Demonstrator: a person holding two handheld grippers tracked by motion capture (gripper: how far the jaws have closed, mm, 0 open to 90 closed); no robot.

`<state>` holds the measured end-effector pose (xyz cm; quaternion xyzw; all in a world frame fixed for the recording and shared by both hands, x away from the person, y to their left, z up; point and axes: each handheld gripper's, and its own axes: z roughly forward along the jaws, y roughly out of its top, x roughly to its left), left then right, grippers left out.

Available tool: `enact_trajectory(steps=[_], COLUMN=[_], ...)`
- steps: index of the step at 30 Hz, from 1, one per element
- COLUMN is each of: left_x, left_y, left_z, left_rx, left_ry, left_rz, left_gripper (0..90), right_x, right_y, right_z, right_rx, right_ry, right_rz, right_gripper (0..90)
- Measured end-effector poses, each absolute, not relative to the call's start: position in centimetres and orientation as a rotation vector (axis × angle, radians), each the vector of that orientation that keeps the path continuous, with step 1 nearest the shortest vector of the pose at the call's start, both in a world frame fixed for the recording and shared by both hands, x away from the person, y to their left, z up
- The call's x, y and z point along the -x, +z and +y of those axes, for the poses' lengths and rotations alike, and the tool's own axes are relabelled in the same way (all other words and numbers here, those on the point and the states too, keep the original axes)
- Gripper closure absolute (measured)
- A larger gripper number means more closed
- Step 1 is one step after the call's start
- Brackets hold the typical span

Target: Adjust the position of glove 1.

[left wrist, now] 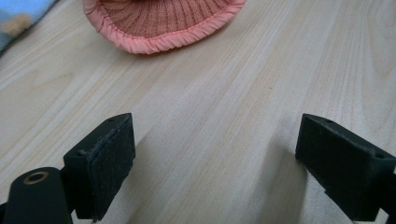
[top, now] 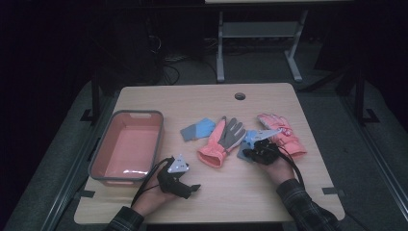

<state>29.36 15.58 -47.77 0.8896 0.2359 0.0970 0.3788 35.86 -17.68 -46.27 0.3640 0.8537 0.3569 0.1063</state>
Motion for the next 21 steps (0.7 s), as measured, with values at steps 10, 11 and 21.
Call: enact_trajectory(steps=[10,11,21], left_x=[-29.4,-29.4,-29.4], left_y=[-47.8,-47.8,-47.8], left_z=[15.5,15.6,15.6], left_rx=[-2.271,-2.272,-2.274], left_ry=[0.250,0.250,0.248], left_rz=[0.601,0.600,0.601], left_gripper=[11.4,11.4,11.4], right_x=[-34.2,-34.0,-31.8], right_y=[-46.1,-46.1,-46.0], right_z=[-17.4,-17.4,-16.6], right_rx=[-1.023,-1.011,-0.956], right_ry=[1.061,1.068,1.087], right_rz=[2.589,2.596,2.652], right_gripper=[90.0,90.0,90.0])
